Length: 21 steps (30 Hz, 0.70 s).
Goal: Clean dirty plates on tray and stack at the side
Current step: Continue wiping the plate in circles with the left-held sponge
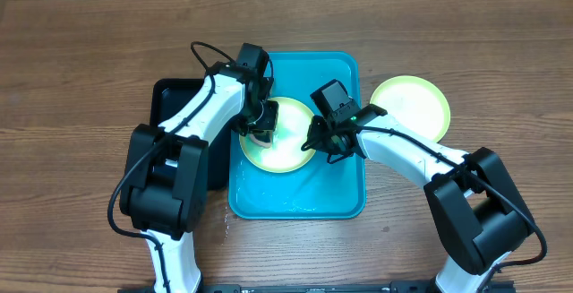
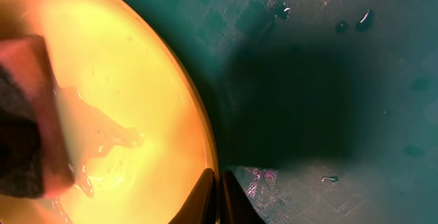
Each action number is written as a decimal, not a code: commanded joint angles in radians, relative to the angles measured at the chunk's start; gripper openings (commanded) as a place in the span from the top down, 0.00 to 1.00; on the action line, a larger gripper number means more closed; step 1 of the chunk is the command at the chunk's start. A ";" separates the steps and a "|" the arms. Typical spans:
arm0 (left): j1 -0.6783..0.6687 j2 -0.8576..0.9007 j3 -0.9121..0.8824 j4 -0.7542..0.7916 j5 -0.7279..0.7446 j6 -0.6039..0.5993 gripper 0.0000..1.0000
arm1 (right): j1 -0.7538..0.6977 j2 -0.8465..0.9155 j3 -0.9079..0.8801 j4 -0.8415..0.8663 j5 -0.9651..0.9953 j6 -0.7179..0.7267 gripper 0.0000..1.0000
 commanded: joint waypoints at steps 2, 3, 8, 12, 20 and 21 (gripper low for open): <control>-0.008 0.035 0.000 0.006 0.341 0.092 0.96 | 0.007 0.002 -0.007 0.008 -0.005 -0.006 0.96; -0.007 0.035 0.009 0.007 0.370 0.092 0.96 | 0.007 0.002 -0.007 0.008 -0.005 -0.006 0.96; 0.004 0.034 0.109 -0.068 0.379 0.092 0.96 | 0.007 0.002 -0.007 0.007 -0.005 -0.006 0.96; 0.016 0.033 0.217 -0.156 0.368 0.092 0.96 | 0.007 0.002 -0.007 0.007 -0.005 -0.006 0.96; 0.018 0.034 0.256 -0.224 0.115 0.071 0.96 | 0.007 0.002 -0.007 0.007 -0.005 -0.007 0.96; 0.017 0.034 0.252 -0.225 0.087 0.066 0.96 | 0.007 0.002 -0.007 0.007 -0.005 -0.007 0.96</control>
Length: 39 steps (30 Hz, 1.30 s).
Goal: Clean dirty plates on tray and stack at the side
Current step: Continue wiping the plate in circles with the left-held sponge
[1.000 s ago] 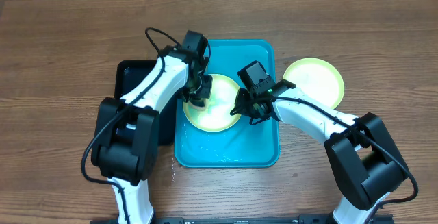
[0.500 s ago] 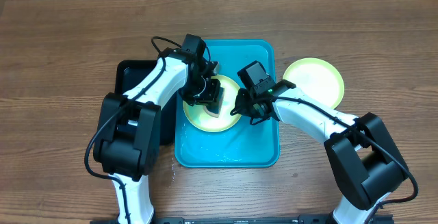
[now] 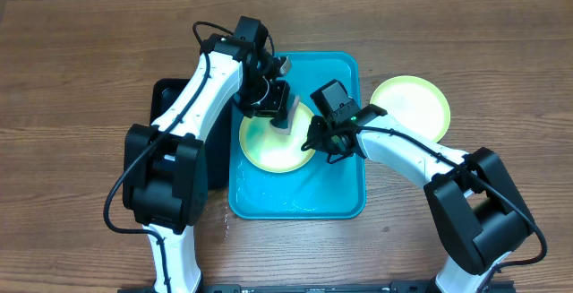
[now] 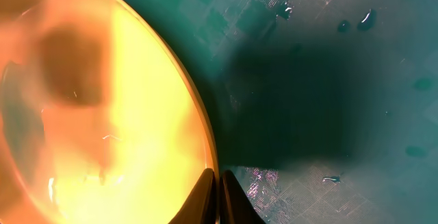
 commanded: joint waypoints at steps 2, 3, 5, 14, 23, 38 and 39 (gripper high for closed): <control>0.003 0.000 -0.011 0.000 -0.180 -0.021 0.96 | 0.007 0.002 -0.006 0.007 -0.005 -0.005 0.96; 0.003 0.000 -0.020 0.007 -0.198 -0.027 0.96 | 0.007 0.002 -0.006 0.007 -0.005 -0.005 0.96; 0.003 0.000 -0.051 0.033 -0.217 -0.034 0.96 | 0.007 0.002 -0.006 0.008 -0.005 -0.005 0.96; 0.003 0.003 -0.229 0.187 -0.217 -0.086 0.95 | 0.007 0.002 -0.006 0.007 -0.005 -0.005 0.96; 0.003 0.003 -0.291 0.226 0.040 -0.043 0.96 | 0.007 0.002 -0.006 0.008 -0.005 -0.005 0.96; 0.003 -0.017 -0.045 0.035 -0.115 -0.059 0.96 | 0.007 0.002 -0.006 0.008 -0.004 -0.005 0.96; 0.000 -0.016 -0.051 0.025 -0.175 -0.071 0.96 | 0.007 0.002 -0.006 0.008 -0.004 -0.005 0.96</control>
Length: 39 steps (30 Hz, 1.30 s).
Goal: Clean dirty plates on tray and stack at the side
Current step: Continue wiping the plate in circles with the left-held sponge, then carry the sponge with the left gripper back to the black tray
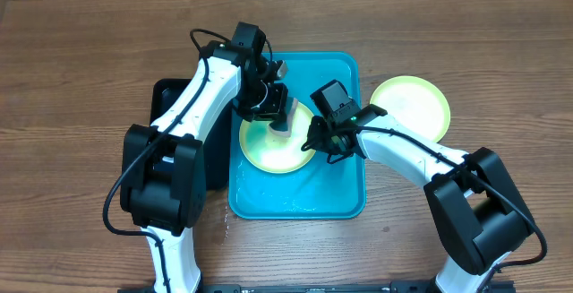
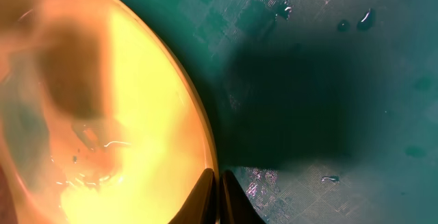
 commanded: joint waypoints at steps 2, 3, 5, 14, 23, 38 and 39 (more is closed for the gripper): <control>-0.020 -0.002 -0.012 -0.030 -0.264 -0.035 0.96 | 0.007 0.002 -0.005 0.010 -0.004 -0.004 0.96; -0.025 -0.001 -0.028 -0.022 -0.303 -0.043 0.96 | 0.007 0.002 -0.005 0.010 -0.004 -0.004 0.96; -0.029 0.000 -0.062 -0.003 -0.332 -0.053 0.96 | 0.007 0.002 -0.005 0.011 -0.004 -0.004 0.96; -0.036 0.000 -0.282 0.159 -0.201 -0.059 0.96 | 0.007 0.002 -0.005 0.015 -0.004 -0.004 0.96; -0.008 -0.013 -0.145 0.093 0.215 0.063 0.96 | 0.007 0.002 -0.005 0.014 -0.004 -0.005 0.96; 0.180 -0.169 0.069 -0.240 -0.344 0.047 0.96 | 0.006 0.002 -0.005 0.023 -0.005 -0.026 0.96; 0.181 -0.169 0.055 -0.266 -0.397 0.023 0.96 | 0.007 0.002 -0.005 0.023 -0.005 -0.026 0.96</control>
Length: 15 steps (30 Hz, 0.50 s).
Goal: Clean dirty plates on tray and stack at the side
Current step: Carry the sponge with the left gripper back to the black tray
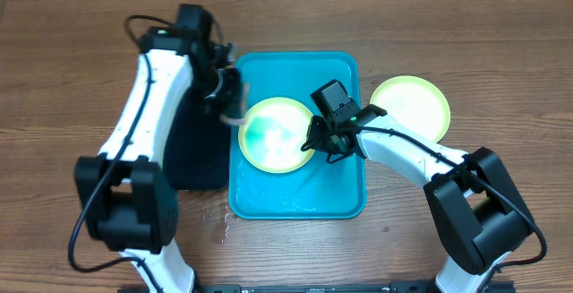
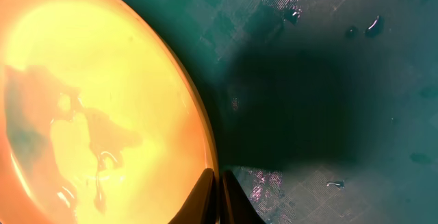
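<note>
A light green plate [image 1: 273, 136] lies wet in the blue tray [image 1: 304, 194]. My right gripper [image 1: 314, 141] is shut on the plate's right rim. In the right wrist view the plate [image 2: 102, 101] glows yellow with streaks of water, and the right gripper [image 2: 217, 190] pinches its edge over the tray floor [image 2: 328, 80]. My left gripper [image 1: 224, 96] hangs at the tray's left edge, off the plate, shut on a sponge [image 1: 232, 117]. A second green plate [image 1: 410, 107] rests on the table to the right of the tray.
A black tray [image 1: 192, 154] lies on the wooden table just left of the blue tray, partly under the left arm. Water drops sit on the blue tray floor [image 2: 373, 24] and on the table by its front left corner [image 1: 226, 226].
My left gripper has moved with the sponge from over the plate's upper left part to the tray's left edge. The plate now shows whole and wet. The right gripper keeps its hold.
The left gripper first pressed the sponge on the plate's left side while the right gripper held the rim. Then the sponge was over the plate's upper part twice. Now it is off the plate at the tray's left edge, with the rim still held.
</note>
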Each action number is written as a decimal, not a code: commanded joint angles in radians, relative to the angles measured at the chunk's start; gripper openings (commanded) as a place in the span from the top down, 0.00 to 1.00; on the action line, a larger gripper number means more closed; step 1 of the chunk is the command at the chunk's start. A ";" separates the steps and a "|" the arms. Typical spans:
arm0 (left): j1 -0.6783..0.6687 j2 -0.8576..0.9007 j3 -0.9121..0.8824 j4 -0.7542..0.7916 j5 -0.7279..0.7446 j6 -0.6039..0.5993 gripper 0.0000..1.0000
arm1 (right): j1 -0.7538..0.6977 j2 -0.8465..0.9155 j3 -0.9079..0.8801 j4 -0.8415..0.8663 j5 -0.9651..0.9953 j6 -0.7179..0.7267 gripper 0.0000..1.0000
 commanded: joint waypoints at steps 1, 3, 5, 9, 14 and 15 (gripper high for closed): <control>-0.004 -0.014 -0.018 -0.056 -0.259 -0.045 0.96 | 0.007 0.002 -0.005 0.012 -0.002 -0.010 0.96; -0.004 -0.014 -0.064 -0.060 -0.329 -0.082 0.96 | 0.007 0.002 -0.005 0.013 -0.002 -0.010 0.96; -0.004 -0.014 -0.131 -0.024 -0.385 -0.113 0.96 | 0.007 0.002 -0.005 0.013 -0.002 -0.010 0.96; 0.002 -0.014 -0.273 0.087 -0.443 -0.134 0.95 | 0.007 0.002 -0.005 0.012 -0.002 -0.010 0.96; 0.030 -0.014 -0.378 0.184 -0.459 -0.136 0.93 | 0.007 0.002 -0.005 0.012 -0.002 -0.010 0.96; 0.038 -0.014 -0.377 0.183 -0.459 -0.136 0.94 | 0.007 0.002 -0.005 0.013 -0.002 -0.010 0.96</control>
